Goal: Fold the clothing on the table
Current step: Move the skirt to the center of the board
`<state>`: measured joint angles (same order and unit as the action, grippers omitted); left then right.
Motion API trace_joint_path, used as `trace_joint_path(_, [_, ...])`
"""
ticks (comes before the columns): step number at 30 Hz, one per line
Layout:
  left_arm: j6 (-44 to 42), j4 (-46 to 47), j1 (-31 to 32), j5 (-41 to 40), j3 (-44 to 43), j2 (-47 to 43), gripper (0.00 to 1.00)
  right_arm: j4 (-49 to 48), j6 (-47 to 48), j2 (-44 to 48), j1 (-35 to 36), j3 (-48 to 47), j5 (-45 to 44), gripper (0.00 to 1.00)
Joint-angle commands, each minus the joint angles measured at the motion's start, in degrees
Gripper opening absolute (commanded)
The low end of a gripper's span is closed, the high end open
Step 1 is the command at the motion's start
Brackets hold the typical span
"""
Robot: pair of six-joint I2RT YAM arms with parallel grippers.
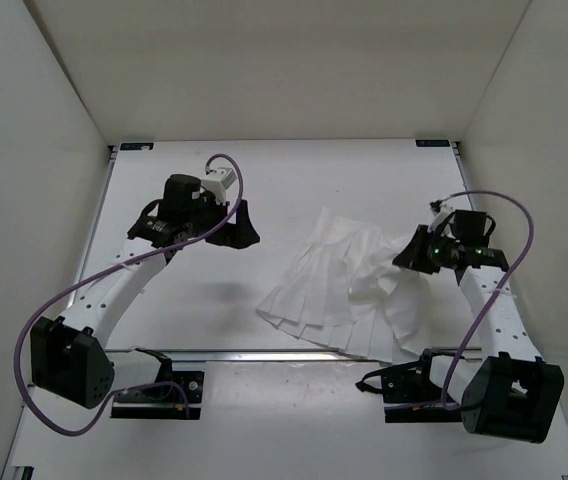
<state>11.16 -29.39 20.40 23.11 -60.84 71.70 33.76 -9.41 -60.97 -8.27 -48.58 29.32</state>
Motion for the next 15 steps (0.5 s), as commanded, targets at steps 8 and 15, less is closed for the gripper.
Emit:
trace_joint_path(8, [1.85,4.86,5.26,4.13,0.99,5.46,0.99,14.56,2.1,0.94,3.81,4.2,-1.19,0.36])
trace_joint_path(15, [2.11,8.11,8.6,-0.52,-6.21,14.24,0.99,9.23,0.89,1.9,-1.57,-6.34,-5.67,0.94])
